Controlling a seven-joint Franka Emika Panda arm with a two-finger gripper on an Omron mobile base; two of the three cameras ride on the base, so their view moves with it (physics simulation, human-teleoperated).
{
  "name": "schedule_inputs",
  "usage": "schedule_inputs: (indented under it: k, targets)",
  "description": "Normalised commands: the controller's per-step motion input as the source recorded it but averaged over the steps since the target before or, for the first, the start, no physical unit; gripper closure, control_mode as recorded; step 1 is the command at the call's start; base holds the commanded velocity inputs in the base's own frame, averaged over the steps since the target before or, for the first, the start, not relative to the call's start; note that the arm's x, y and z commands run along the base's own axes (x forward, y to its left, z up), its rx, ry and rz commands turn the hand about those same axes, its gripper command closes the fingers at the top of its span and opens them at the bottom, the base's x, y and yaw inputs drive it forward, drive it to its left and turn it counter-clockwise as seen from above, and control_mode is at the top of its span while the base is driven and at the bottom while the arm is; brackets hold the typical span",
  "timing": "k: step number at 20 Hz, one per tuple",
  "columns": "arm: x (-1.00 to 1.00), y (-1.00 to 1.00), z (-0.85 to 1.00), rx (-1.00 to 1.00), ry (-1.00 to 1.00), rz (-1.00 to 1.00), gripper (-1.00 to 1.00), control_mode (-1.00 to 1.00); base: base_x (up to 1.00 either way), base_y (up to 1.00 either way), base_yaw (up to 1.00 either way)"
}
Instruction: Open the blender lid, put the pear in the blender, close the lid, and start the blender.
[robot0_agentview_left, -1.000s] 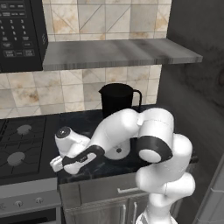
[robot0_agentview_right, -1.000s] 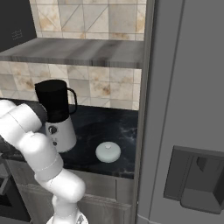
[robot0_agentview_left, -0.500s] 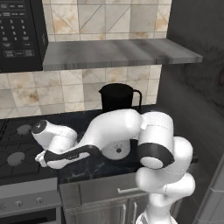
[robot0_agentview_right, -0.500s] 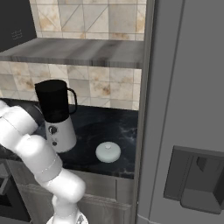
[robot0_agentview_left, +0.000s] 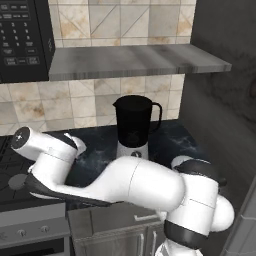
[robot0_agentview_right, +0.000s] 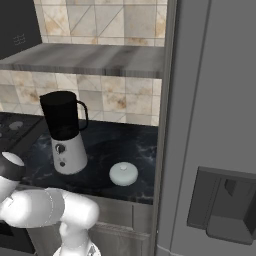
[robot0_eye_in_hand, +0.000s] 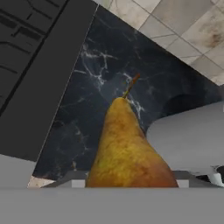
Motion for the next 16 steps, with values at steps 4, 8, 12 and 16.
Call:
schedule_inputs:
  k: [4,8,12,16]
  targets:
    - [-0.06,-0.62,0.83,0.05,-0.22,-0.01,1.00,-1.00,0.00,0.00,0.00]
    - [-0.01,-0.85,0.75,0.08,-0.18,0.00,1.00,-1.00,0.00,0.00,0.00]
    - [0.00,-0.80,0.88,0.07,-0.12,0.00,1.00,-1.00,0.00,0.00,0.00]
    - [-0.02,-0.72,0.95,0.06,-0.10,0.00,1.00,-1.00,0.00,0.00,0.00]
